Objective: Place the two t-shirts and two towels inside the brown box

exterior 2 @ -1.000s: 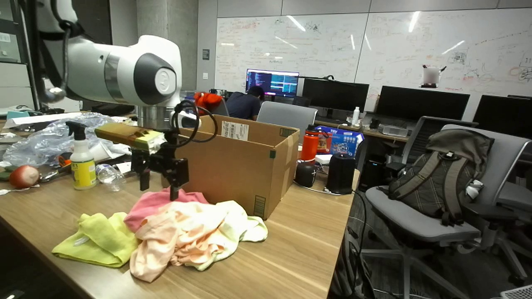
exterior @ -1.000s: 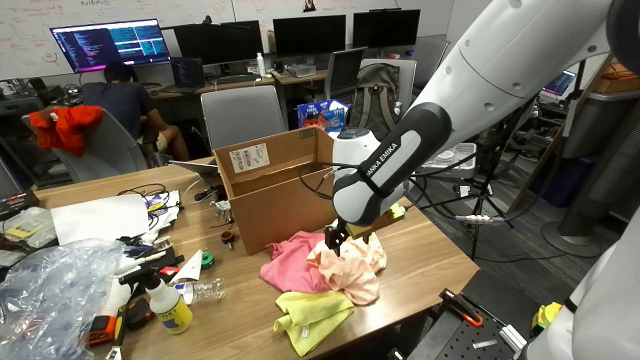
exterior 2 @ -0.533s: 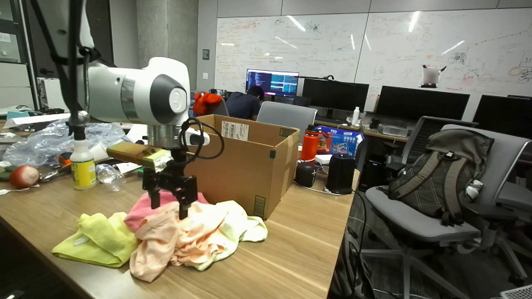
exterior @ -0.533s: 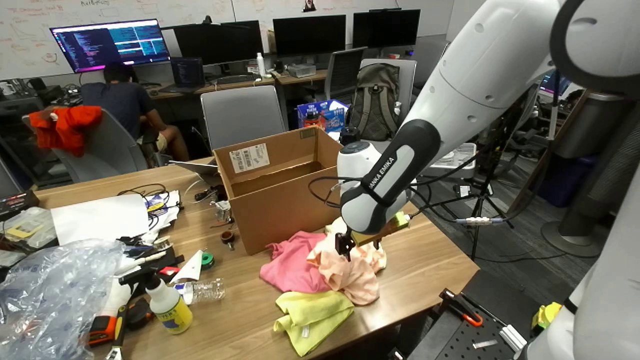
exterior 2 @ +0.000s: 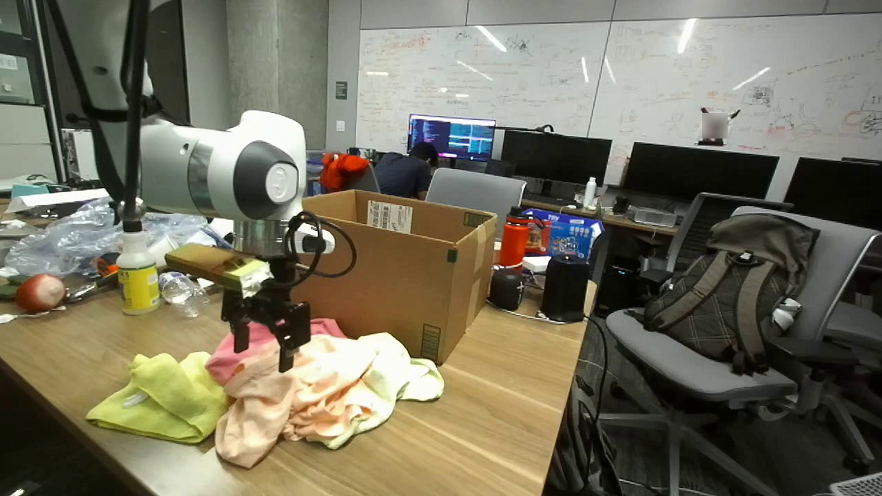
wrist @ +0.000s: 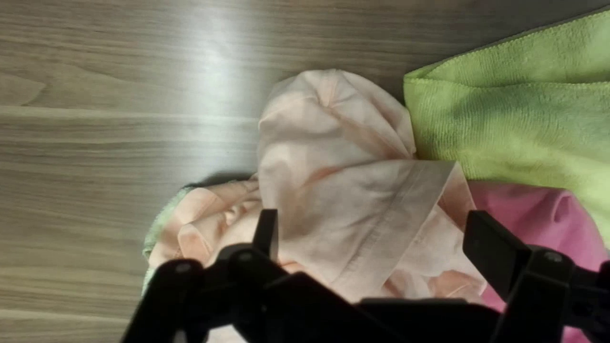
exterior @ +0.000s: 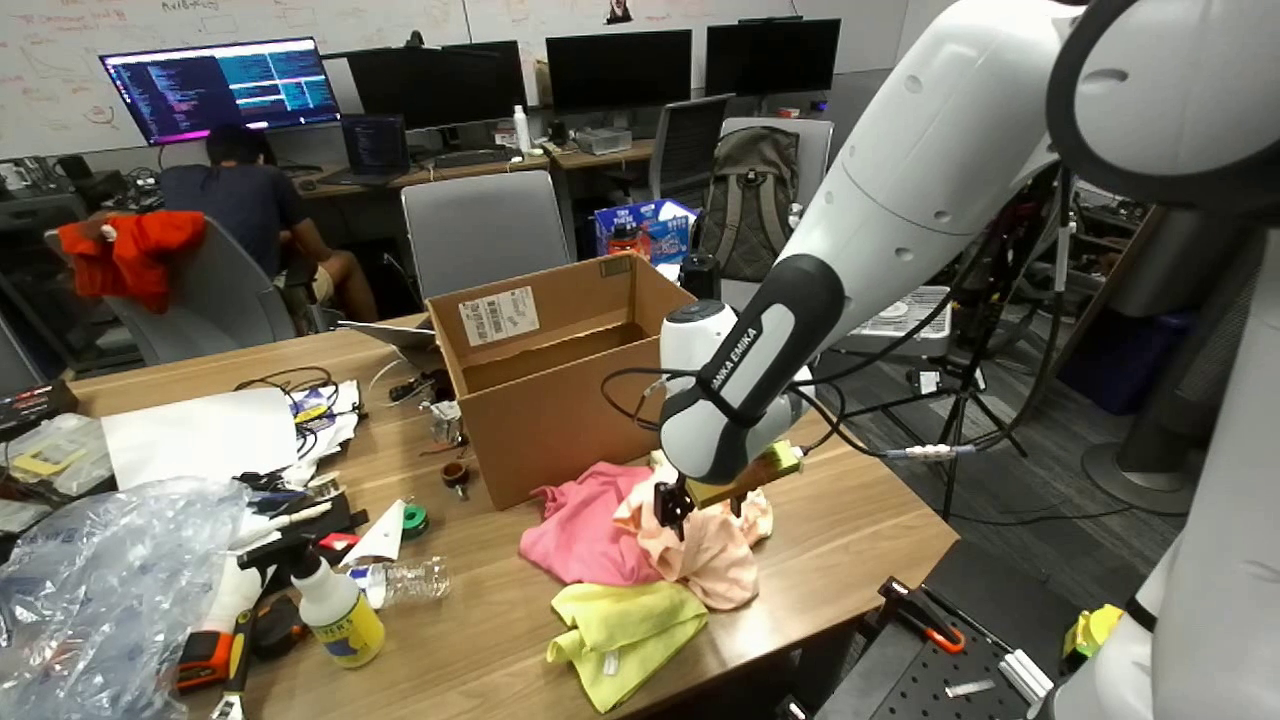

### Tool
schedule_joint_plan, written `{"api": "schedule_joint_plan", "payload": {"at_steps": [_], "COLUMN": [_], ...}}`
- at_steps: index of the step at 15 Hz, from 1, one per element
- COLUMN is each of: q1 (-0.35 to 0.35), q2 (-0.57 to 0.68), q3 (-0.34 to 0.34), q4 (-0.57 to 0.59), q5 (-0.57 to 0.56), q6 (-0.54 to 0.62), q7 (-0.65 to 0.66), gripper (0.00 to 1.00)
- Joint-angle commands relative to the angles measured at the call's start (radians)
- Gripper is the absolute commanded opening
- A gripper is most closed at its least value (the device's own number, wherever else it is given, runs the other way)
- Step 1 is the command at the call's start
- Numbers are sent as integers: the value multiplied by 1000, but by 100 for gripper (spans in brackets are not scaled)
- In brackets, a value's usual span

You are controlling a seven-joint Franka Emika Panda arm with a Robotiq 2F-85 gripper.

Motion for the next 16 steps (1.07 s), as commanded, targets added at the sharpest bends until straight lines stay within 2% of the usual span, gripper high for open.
{"api": "schedule_joint_plan", "payload": {"at_steps": [1,5,11,16], "q1": [1,13,43,72], "q2": [40,75,117,141], "q3": [17,-6,-68,-116], "q4": [33,49,69,72], "q5": [70,51,13,-4], "q6": [16,42,173,190], "q7": [-71,-59,-29,-23], "gripper": [100,100,100,100]}}
